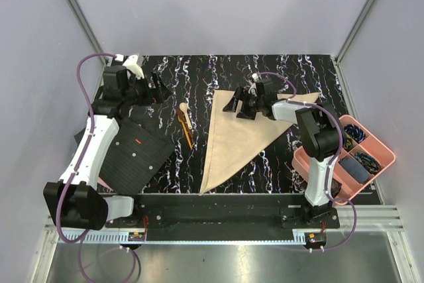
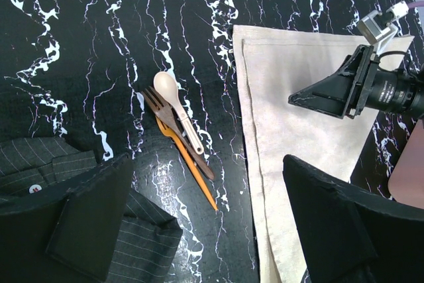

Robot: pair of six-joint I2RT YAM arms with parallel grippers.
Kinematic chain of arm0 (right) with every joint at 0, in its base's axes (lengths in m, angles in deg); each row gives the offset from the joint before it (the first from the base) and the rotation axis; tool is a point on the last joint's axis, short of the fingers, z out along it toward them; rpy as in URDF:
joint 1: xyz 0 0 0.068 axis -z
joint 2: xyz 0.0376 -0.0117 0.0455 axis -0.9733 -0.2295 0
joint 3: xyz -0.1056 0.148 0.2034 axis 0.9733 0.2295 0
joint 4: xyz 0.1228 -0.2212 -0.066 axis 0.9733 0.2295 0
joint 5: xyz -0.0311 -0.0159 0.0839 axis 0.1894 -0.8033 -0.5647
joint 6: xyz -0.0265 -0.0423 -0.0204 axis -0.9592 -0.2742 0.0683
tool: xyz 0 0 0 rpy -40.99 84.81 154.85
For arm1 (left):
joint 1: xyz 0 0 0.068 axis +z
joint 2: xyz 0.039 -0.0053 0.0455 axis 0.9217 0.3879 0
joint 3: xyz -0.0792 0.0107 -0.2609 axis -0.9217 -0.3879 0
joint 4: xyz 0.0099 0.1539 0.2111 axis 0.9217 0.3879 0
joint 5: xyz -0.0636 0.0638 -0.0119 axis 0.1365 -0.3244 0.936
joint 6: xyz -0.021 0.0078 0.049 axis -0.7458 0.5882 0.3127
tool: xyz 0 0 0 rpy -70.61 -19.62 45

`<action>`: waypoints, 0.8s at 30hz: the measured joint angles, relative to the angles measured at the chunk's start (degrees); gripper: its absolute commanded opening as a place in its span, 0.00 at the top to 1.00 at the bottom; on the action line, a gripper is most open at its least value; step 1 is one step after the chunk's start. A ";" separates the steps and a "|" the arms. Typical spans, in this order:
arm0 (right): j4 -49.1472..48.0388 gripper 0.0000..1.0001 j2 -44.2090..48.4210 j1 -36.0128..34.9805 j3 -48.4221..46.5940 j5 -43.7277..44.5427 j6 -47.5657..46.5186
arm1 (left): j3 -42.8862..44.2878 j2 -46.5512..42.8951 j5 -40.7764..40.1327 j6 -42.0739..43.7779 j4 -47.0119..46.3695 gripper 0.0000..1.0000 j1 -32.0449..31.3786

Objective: Fold the napkin, place the utensils inside, and roll it up
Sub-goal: Fold the napkin

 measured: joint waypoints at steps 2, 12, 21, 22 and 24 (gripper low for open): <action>4.96 0.21 -0.11 -0.61 -3.30 1.68 -1.31 | 0.00 -0.07 0.02 0.00 -0.04 0.03 0.00; 24.59 0.50 -13.16 -6.58 -33.46 17.18 -7.06 | 0.00 -0.09 0.02 0.00 -0.20 0.02 0.00; 38.05 0.56 -20.81 -11.65 -45.31 30.75 -12.20 | 0.00 -0.09 0.52 -0.15 -0.22 0.02 0.00; 38.66 0.58 -20.85 -11.74 -45.53 31.26 -12.48 | 0.00 -0.09 0.61 -0.22 -0.22 0.02 0.00; 39.85 0.59 -21.22 -11.76 -45.88 32.28 -12.96 | 0.00 -0.09 0.68 -0.26 -0.22 0.03 0.00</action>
